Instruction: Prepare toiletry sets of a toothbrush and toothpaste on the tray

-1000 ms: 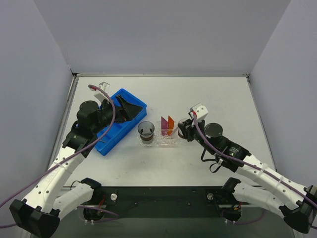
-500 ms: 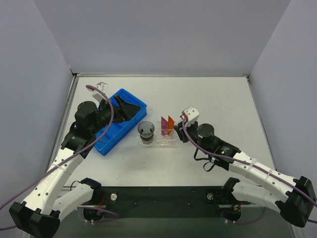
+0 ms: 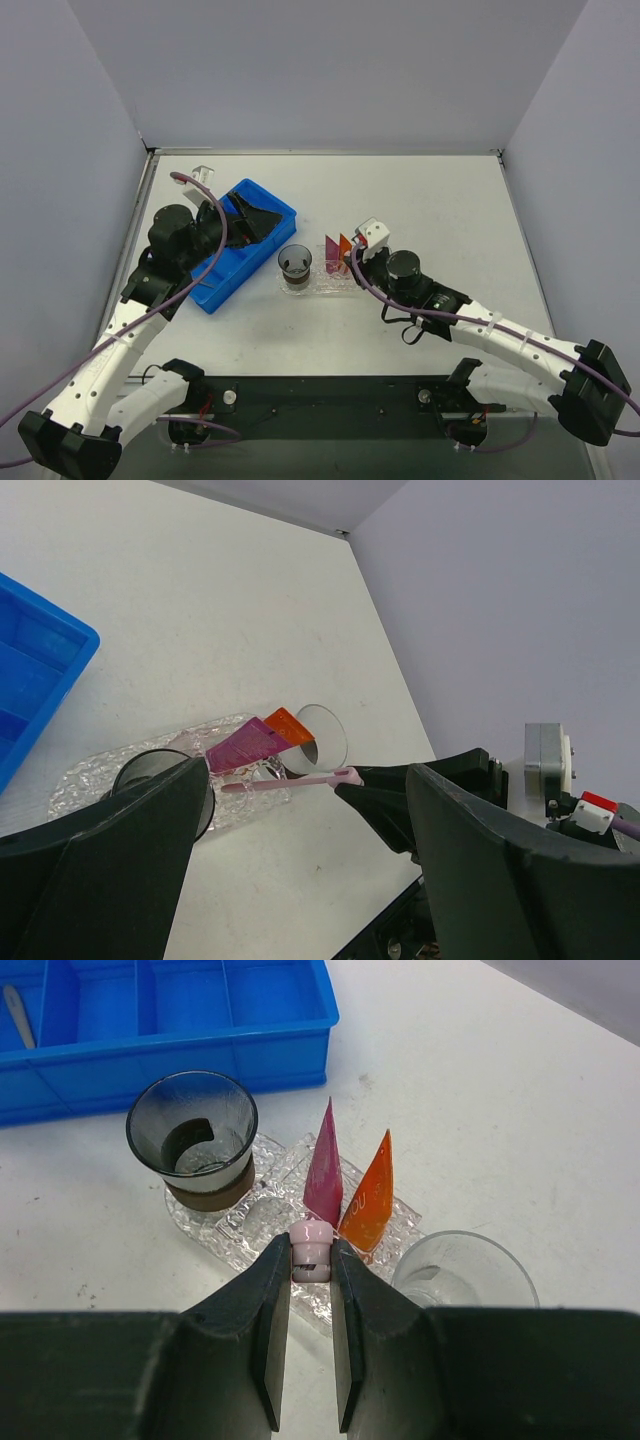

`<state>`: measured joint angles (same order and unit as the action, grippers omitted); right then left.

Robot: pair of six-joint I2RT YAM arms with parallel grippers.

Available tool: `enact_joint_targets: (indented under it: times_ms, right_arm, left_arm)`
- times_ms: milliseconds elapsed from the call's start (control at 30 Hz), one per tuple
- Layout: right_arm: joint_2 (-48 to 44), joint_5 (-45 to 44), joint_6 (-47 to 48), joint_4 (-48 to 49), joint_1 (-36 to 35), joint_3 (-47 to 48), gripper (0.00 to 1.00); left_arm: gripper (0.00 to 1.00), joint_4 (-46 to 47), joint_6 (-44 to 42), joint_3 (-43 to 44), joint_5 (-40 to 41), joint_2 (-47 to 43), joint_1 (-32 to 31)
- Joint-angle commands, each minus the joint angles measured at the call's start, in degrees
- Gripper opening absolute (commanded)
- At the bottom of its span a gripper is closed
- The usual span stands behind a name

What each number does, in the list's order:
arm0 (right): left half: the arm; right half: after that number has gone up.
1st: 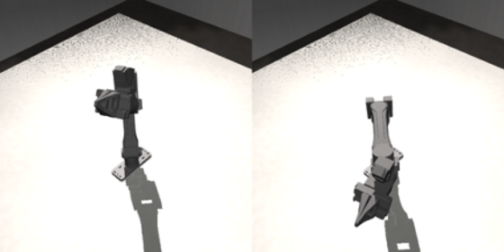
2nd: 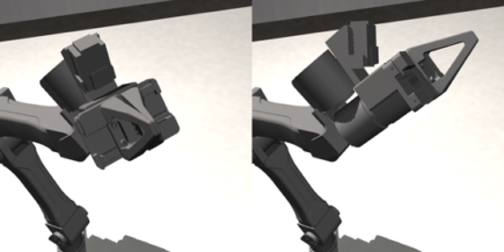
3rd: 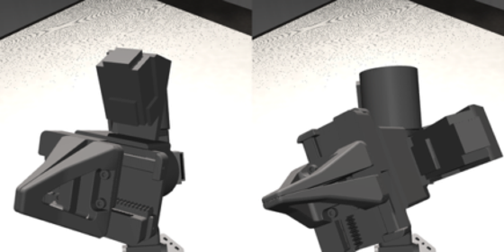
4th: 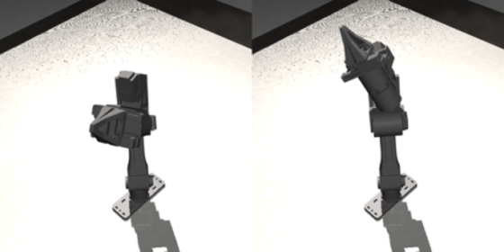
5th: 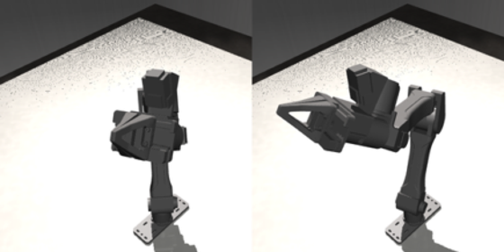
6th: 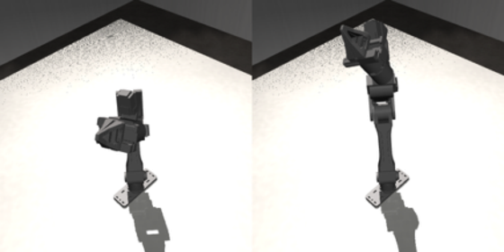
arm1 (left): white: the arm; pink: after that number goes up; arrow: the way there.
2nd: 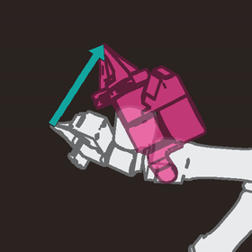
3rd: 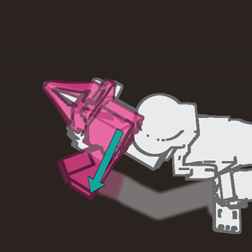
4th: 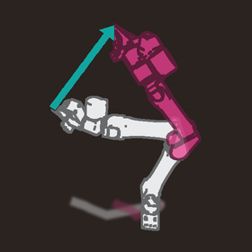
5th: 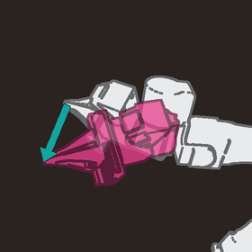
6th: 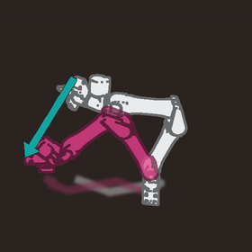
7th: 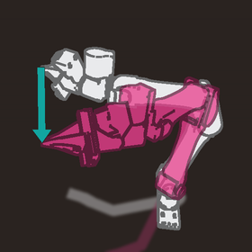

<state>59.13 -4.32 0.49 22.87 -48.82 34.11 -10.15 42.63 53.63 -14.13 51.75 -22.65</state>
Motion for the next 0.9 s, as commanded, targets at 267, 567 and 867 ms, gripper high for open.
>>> enact_joint_targets:
  times_ms: [267,567,867]
  right_arm:
    - [2.04,-1.39,2.14,7.98,-0.49,-2.64,0.03]
    - [1.51,-1.05,2.06,5.69,-0.58,-2.38,0.17]
    - [-1.74,-0.43,1.79,0.07,-1.54,-1.24,0.38]
  left_arm:
    - [0.91,0.57,-0.44,1.22,-0.37,-0.95,0.77]
    - [0.91,1.1,0.08,0.87,-0.46,-0.51,0.86]
    - [0.91,2.07,0.7,-0.19,-0.9,-0.24,0.86]
